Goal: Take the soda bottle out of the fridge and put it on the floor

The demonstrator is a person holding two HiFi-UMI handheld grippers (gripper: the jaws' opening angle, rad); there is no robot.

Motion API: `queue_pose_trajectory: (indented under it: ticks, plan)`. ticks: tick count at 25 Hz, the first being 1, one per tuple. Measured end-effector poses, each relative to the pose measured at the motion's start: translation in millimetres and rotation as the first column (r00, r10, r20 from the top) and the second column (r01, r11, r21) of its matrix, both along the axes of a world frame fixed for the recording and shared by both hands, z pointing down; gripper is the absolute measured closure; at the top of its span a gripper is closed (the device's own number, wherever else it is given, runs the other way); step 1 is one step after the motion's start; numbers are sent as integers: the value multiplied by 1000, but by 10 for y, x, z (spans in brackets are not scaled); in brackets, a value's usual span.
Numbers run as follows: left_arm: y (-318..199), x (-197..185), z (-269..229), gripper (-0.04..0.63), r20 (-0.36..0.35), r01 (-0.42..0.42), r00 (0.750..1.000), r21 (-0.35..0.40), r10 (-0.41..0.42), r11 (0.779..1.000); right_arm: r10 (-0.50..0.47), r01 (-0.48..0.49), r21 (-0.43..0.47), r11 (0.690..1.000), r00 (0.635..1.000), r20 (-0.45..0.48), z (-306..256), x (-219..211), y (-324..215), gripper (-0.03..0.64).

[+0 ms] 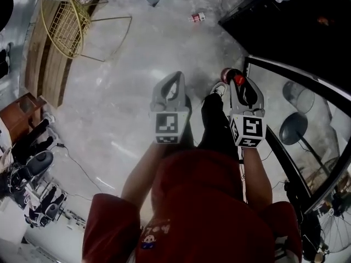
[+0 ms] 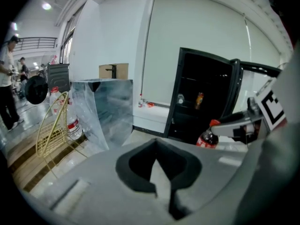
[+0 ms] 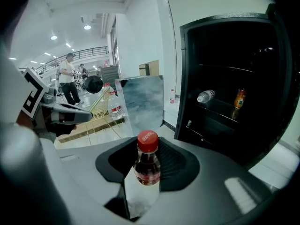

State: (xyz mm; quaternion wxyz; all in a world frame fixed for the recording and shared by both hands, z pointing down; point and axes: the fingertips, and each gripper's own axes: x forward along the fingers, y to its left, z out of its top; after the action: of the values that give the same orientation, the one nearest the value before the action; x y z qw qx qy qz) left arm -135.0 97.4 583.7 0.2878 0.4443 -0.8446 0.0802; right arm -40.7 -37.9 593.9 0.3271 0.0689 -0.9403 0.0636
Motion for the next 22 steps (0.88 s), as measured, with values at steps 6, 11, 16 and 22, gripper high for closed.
queue_pose_trajectory:
  ticks: [6,11,16,22]
  plan:
    - [-84,-35,569,595,-44,44,998,16,-44,999,16,-17,-12,1000,999,-32,628,-11,-74,485]
    - [12,-155,1350,595,-81,80,993,-62,-85,995,14,-16,-35,999,999,-51,1342,-88,-94,485]
    - [-53,-153,2065,595,-94,84,991,-77,-91,993,-12,10,-24,1000,998,-69,2082,-119,-142,485]
    - [-102,-153,2842,595,-128,72,989,-60,-80,996,-26,23,-29,999,994,-104,2987,-157,-128,485]
